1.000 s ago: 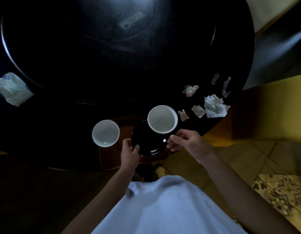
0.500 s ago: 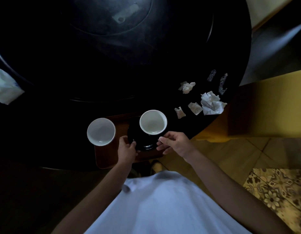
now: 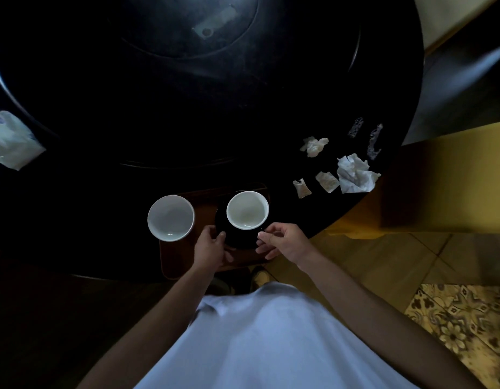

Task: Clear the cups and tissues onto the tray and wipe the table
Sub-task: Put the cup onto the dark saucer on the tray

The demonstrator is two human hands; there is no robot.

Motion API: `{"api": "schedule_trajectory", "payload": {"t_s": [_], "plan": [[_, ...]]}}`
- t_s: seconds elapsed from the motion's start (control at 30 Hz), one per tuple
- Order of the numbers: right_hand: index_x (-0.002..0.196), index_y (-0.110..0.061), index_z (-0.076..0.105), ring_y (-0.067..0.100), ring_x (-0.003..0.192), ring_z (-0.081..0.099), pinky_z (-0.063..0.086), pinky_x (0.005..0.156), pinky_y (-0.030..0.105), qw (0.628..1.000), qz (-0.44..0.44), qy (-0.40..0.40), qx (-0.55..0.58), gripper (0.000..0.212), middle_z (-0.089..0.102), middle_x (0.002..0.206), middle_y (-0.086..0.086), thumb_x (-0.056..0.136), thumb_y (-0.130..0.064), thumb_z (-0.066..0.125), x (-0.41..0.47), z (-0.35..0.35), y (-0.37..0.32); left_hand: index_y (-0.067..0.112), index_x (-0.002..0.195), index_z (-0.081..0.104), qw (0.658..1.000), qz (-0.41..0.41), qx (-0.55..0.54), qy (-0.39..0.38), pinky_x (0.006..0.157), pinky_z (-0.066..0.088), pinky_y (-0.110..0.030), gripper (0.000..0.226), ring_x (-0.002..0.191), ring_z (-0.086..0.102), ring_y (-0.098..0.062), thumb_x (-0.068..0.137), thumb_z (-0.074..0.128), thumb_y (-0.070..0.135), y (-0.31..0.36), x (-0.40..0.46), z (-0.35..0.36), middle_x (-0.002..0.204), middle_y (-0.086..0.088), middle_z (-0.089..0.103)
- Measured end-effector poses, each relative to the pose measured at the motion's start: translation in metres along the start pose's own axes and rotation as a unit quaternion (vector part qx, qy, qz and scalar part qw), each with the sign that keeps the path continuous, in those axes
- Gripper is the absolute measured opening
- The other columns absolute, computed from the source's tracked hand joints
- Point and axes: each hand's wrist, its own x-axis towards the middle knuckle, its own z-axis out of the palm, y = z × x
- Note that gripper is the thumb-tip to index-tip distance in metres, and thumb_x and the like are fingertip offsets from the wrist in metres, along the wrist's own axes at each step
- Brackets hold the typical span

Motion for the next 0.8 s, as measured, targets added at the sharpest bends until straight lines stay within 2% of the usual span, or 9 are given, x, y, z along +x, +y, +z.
{"api": "schedule_trajectory", "payload": {"t_s": [0.13, 0.27, 0.47, 0.63, 0.7, 0.8], "plan": [[0.088, -0.006, 0.063, 0.023, 0.066, 0.073, 0.054, 0.047, 0.027, 1.000, -0.009, 0.006, -0.006, 0.010, 0.072, 0.085, 0.015, 0.094, -0.013, 0.067, -0.001, 0.001, 0.003, 0.017, 0.117, 0.048, 1.000, 0.006, 0.000, 0.004, 0.037, 0.038, -0.023, 0.014, 0.031, 0.054, -0.019, 0.104, 0.052, 0.019, -0.002, 0.001, 0.005, 0.073, -0.014, 0.074], [0.092, -0.007, 0.063, 0.021, 0.061, 0.070, 0.049, 0.042, 0.026, 1.000, -0.007, 0.015, -0.020, 0.011, 0.074, 0.093, 0.016, 0.095, -0.017, 0.067, 0.001, -0.001, 0.006, 0.017, 0.118, 0.047, 1.000, 0.001, -0.030, -0.004, 0.041, 0.039, -0.026, 0.014, 0.034, 0.056, -0.022, 0.105, 0.051, 0.020, -0.003, 0.000, 0.007, 0.076, -0.016, 0.075], [0.099, -0.004, 0.066, 0.010, 0.046, 0.057, 0.037, 0.037, 0.021, 0.997, 0.009, 0.022, -0.075, 0.020, 0.077, 0.096, 0.009, 0.093, -0.022, 0.069, 0.000, -0.005, 0.005, 0.018, 0.119, 0.049, 0.999, -0.007, -0.053, -0.010, 0.042, 0.040, -0.026, 0.015, 0.033, 0.053, -0.022, 0.105, 0.052, 0.022, -0.005, -0.002, 0.005, 0.076, -0.016, 0.076], [0.098, -0.014, 0.070, 0.008, 0.046, 0.053, 0.036, 0.038, 0.022, 0.994, 0.017, 0.020, -0.102, 0.016, 0.078, 0.092, 0.005, 0.091, -0.027, 0.071, 0.000, -0.006, 0.009, 0.019, 0.118, 0.050, 1.000, 0.000, -0.029, 0.000, 0.041, 0.040, -0.025, 0.015, 0.033, 0.053, -0.022, 0.104, 0.053, 0.022, -0.005, 0.000, 0.003, 0.073, -0.014, 0.076], [0.094, -0.014, 0.071, 0.006, 0.045, 0.050, 0.035, 0.038, 0.021, 0.994, 0.013, 0.031, -0.106, 0.013, 0.077, 0.088, 0.006, 0.090, -0.026, 0.072, 0.002, -0.006, 0.012, 0.017, 0.119, 0.051, 1.000, -0.002, -0.029, -0.005, 0.042, 0.041, -0.026, 0.015, 0.034, 0.054, -0.023, 0.104, 0.053, 0.021, -0.005, 0.001, 0.003, 0.075, -0.015, 0.076], [0.081, -0.014, 0.071, 0.001, 0.039, 0.045, 0.034, 0.039, 0.016, 0.992, 0.008, 0.039, -0.124, 0.016, 0.072, 0.066, -0.001, 0.090, -0.027, 0.072, 0.002, -0.005, 0.017, 0.017, 0.118, 0.050, 1.000, 0.010, 0.005, 0.007, 0.042, 0.039, -0.026, 0.015, 0.032, 0.051, -0.022, 0.104, 0.053, 0.021, -0.005, 0.002, 0.004, 0.073, -0.014, 0.076]]}}
